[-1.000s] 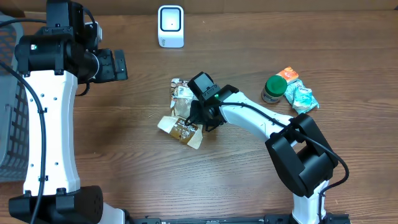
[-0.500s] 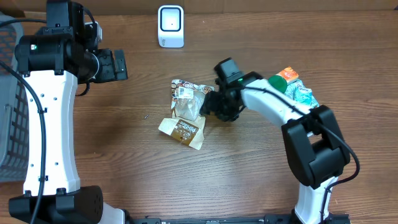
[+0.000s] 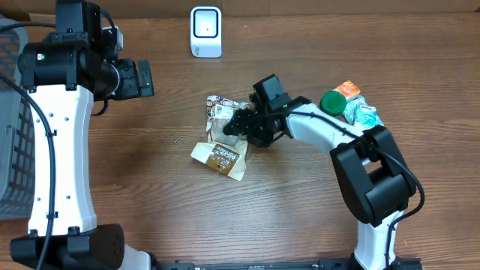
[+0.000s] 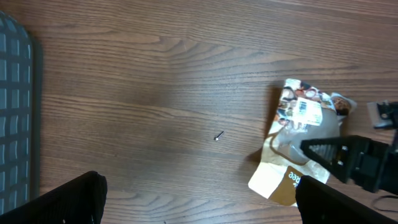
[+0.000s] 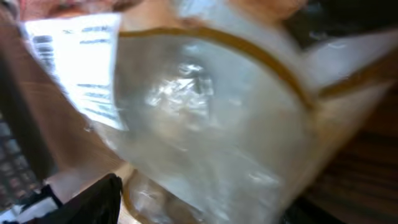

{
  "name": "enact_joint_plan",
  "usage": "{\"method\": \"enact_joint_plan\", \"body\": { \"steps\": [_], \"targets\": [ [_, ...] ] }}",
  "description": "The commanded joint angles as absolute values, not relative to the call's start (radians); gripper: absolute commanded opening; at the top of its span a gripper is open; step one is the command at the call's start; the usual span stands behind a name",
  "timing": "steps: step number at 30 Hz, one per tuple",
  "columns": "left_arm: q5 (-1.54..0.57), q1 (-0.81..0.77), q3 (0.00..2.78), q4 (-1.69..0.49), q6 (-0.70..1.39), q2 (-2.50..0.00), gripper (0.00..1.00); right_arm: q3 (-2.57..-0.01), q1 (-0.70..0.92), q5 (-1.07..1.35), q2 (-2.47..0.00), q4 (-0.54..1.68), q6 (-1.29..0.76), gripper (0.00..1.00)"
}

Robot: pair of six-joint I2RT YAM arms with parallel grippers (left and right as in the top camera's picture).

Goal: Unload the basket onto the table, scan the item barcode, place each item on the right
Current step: 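Grasp the clear-windowed snack bag with the right gripper, then lift the snack bag and carry it toward the scanner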

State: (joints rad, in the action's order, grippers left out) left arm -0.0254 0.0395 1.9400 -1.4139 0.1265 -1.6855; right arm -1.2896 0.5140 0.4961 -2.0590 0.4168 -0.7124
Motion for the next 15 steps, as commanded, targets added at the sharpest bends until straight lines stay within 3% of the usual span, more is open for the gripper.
{"method": "enact_joint_plan", "body": {
  "steps": [1, 4, 11, 13, 15],
  "targets": [
    [-0.022, 0.039, 1.953, -1.413, 0.108, -1.689, 1.0, -1.21, 0.564, 0.426, -2.137, 0.34, -0.874, 0.67],
    [-0.022, 0.039, 1.953, -1.413, 0.108, -1.689, 1.0, -1.199, 0.585, 0.405, -2.156, 0.302, -0.91, 0.6],
    [-0.022, 0.039, 1.953, -1.413, 0.108, -1.689, 0.99, -1.199, 0.588, 0.43, -2.162, 0.271, -0.906, 0.13],
    [-0.022, 0.039, 1.953, -1.413, 0.108, -1.689, 1.0, -1.199, 0.588, 0.456, -2.162, 0.257, -0.854, 0.04],
    [-0.022, 0.039, 1.953, -1.413, 0.108, -1.689, 0.99, -1.2, 0.583, 0.493, -2.162, 0.246, -0.803, 0.04]
  ]
}}
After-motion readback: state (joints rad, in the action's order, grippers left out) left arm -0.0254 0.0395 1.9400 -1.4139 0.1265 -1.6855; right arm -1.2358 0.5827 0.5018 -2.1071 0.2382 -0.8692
